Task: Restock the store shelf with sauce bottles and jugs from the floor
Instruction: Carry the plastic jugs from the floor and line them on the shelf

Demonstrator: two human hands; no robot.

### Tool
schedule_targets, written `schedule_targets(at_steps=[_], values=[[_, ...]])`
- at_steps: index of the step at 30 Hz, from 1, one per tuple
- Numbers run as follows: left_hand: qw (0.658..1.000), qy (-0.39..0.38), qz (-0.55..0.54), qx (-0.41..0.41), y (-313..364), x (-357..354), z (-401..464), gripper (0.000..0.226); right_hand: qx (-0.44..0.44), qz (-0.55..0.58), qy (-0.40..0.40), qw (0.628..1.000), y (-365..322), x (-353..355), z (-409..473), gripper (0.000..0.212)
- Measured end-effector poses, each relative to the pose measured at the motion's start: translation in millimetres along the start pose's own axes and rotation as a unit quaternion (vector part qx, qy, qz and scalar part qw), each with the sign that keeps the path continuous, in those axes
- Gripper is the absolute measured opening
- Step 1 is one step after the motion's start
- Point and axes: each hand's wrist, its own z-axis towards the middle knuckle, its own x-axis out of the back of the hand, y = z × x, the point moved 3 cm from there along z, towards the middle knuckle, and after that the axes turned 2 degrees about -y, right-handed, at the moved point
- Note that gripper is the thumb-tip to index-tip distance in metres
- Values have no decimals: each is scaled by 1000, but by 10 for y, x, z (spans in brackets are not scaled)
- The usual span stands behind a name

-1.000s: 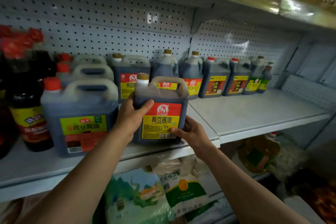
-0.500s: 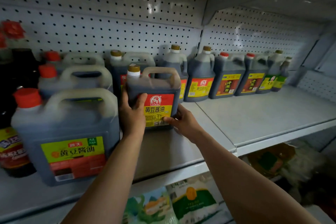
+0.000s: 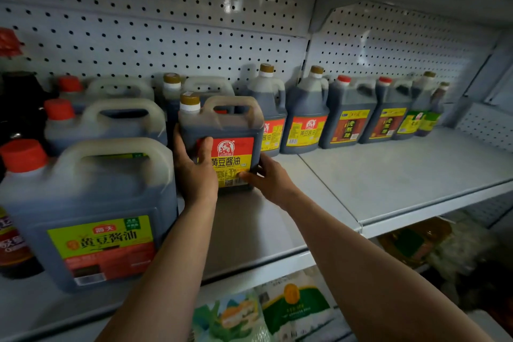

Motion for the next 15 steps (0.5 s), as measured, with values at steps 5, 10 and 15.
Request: schedule_targets(at_steps=[5, 10, 15], values=[[1000, 5, -4, -3, 27, 1, -26, 64, -26, -38, 74, 996, -66, 312, -289, 71], [993, 29, 115, 27, 86, -141, -484, 85, -66, -77, 147, 984, 13, 1058, -926, 76], [990, -74, 114, -37, 378, -579, -1372, 84, -113, -102, 200, 968, 111, 1840, -1864, 77]])
